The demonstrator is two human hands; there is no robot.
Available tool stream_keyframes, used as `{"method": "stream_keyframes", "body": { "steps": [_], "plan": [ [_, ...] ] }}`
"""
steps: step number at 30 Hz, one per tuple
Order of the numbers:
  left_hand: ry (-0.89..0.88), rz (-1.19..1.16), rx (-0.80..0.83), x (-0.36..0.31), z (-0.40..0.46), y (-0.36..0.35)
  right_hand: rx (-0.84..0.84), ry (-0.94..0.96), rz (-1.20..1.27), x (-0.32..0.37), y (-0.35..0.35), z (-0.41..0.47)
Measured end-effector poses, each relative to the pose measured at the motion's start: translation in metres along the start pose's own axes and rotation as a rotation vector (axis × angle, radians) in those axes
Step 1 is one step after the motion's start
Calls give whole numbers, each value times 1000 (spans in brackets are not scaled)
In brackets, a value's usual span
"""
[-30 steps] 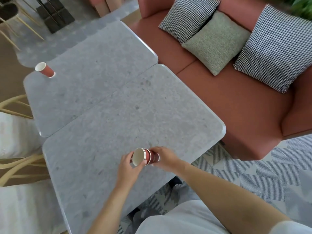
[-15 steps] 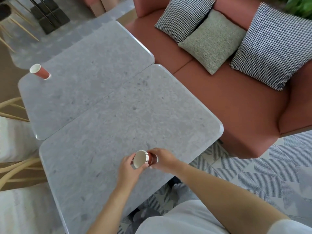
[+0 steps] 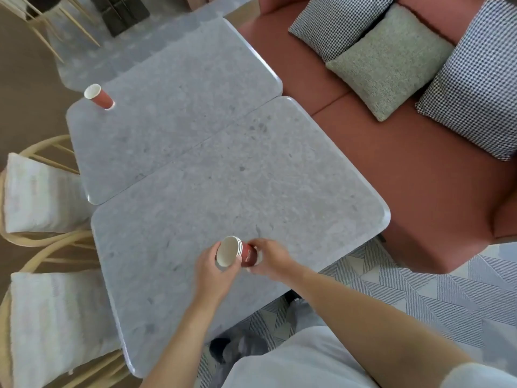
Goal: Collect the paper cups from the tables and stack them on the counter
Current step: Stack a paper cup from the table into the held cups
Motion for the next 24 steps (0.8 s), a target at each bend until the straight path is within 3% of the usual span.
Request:
{"method": "stream_keyframes", "body": {
  "steps": [10,19,24],
  "plan": [
    [-72,-18,-258,-20,-21,122,-21,219,-21,113,0,22],
    [4,-412,-552,29,-95,249,19,580,-73,270,-44,5],
    [-28,-419,-705,53,-152,301,9,724,-100,331,-71,-32]
  ]
}}
Point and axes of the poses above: each hand's wrist, its own z-axis towards the middle knuckle, its own y-axis out of the back of the hand, x = y × z, the point moved 5 cm from there along z, towards the middle knuckle, and after that the axes turned 5 degrees about y, right-handed, at the moved point
